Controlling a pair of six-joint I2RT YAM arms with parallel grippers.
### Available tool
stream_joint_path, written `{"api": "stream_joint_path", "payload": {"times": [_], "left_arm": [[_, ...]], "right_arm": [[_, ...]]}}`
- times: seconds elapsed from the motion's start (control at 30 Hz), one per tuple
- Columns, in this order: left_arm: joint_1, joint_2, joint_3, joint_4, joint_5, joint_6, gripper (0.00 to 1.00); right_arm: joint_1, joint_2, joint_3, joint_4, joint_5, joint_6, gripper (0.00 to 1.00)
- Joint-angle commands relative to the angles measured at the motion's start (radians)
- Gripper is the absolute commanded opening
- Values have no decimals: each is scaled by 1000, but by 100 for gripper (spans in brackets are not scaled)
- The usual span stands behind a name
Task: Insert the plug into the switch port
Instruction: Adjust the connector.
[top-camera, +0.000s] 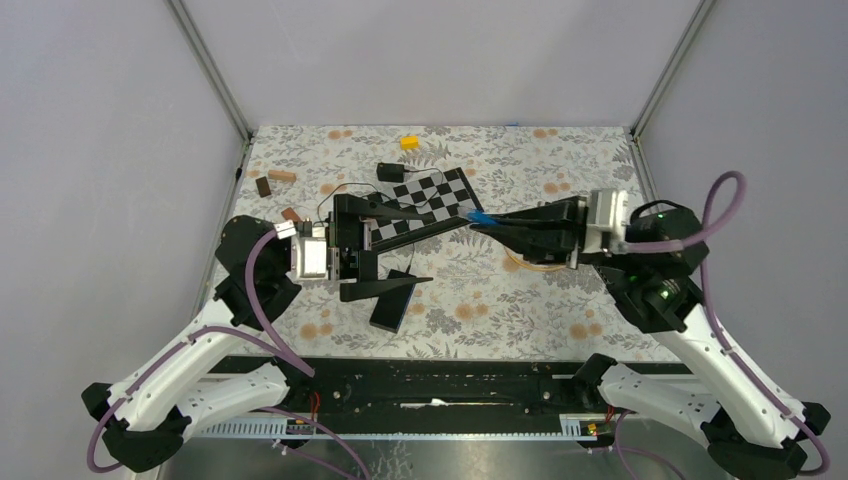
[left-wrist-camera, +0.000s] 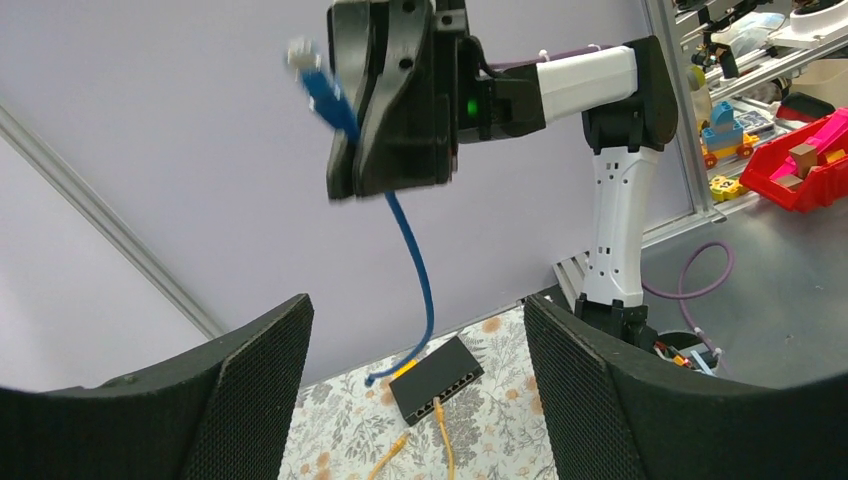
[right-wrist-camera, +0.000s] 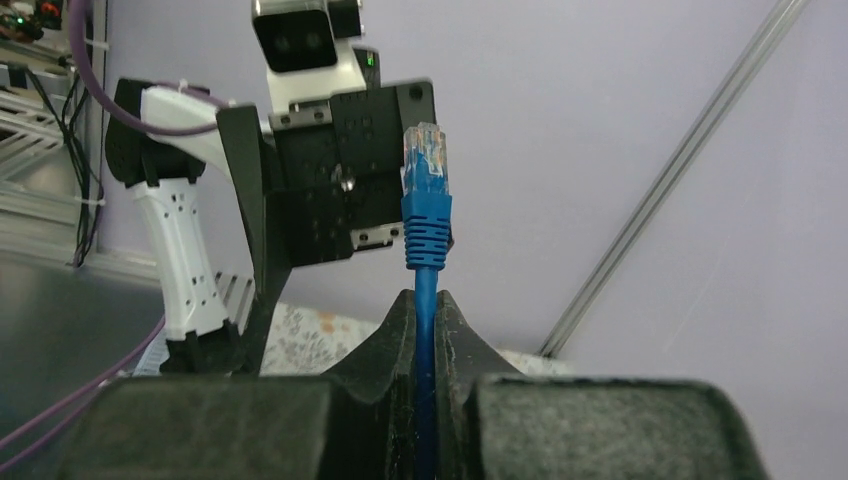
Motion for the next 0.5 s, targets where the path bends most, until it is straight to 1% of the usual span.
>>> {"api": "stream_joint_path", "payload": {"times": [0.0, 0.13, 0.33, 0.47], "left_arm": [[-1, 6, 23, 26, 1, -6, 80], [-1, 34, 25, 25, 15, -35, 81], [-1, 67, 19, 61, -58, -90, 84], [0, 79, 20, 75, -58, -102, 85]], "right_arm": [[-3, 29, -21, -68, -17, 4, 0], [-4, 42, -41, -77, -27, 17, 0], [3, 66, -53, -95, -45, 7, 0], [13, 81, -47, -117, -34, -20, 0]]}}
